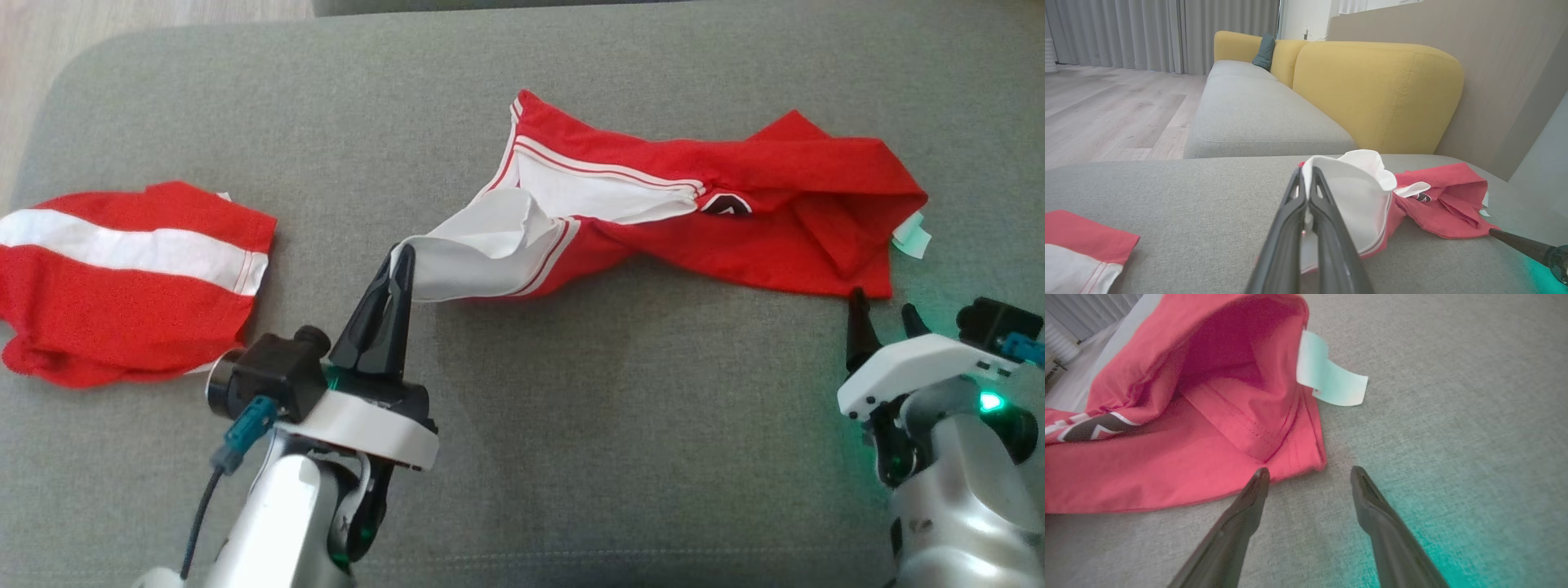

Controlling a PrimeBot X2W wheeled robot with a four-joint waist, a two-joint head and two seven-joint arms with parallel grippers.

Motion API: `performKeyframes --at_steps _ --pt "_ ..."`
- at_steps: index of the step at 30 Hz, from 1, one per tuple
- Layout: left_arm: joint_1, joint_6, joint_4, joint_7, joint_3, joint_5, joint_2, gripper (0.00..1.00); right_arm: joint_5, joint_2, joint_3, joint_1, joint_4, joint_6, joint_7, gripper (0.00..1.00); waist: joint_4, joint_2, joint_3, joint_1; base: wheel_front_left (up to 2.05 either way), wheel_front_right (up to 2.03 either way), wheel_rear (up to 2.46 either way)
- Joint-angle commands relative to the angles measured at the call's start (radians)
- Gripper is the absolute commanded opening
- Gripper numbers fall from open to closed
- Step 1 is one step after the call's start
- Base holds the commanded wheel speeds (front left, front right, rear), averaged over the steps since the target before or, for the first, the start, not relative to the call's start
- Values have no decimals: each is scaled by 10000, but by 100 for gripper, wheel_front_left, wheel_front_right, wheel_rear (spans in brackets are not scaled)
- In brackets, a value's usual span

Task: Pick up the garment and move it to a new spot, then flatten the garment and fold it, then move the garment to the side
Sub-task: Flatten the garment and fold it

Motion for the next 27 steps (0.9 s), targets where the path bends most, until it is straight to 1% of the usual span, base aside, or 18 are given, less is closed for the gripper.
performKeyframes --at_steps 1,11,12,13,14,15,21,24,27 --pt "-366 43 -409 -121 229 -66 51 0 -178 -35 141 -463 -185 -9 -169 100 15 0 31 -1 0 0 0" --pt "-528 88 -330 -122 132 -123 50 0 -343 -34 23 -1097 917 -9 -552 100 40 0 222 -1 0 0 0" --pt "-541 86 -314 -122 126 -122 50 0 -363 -34 20 -1143 1016 -9 -582 96 42 0 235 -1 0 0 0" --pt "-554 86 -302 -122 121 -123 50 0 -382 -34 17 -1189 1109 -9 -606 48 43 0 248 -1 0 0 0" --pt "-566 87 -296 -122 115 -124 50 0 -395 -34 18 -1236 1192 -9 -635 10 44 0 261 -1 0 0 0" --pt "-591 89 -273 -122 111 -126 50 0 -439 -34 43 -1330 1315 -9 -722 0 41 0 270 -1 0 0 0" --pt "-650 116 -190 -122 195 -138 49 0 -761 -34 -2 -1520 1198 -9 -853 0 -27 0 153 -1 0 0 0" --pt "-642 131 -192 -122 283 -124 49 0 -1003 -34 -4 -1569 811 -9 -738 0 -124 0 -25 -1 0 0 0" --pt "-626 136 -246 -122 411 -77 49 0 -1052 -36 216 -1564 226 -9 -438 0 -237 0 -236 -1 0 0 0"
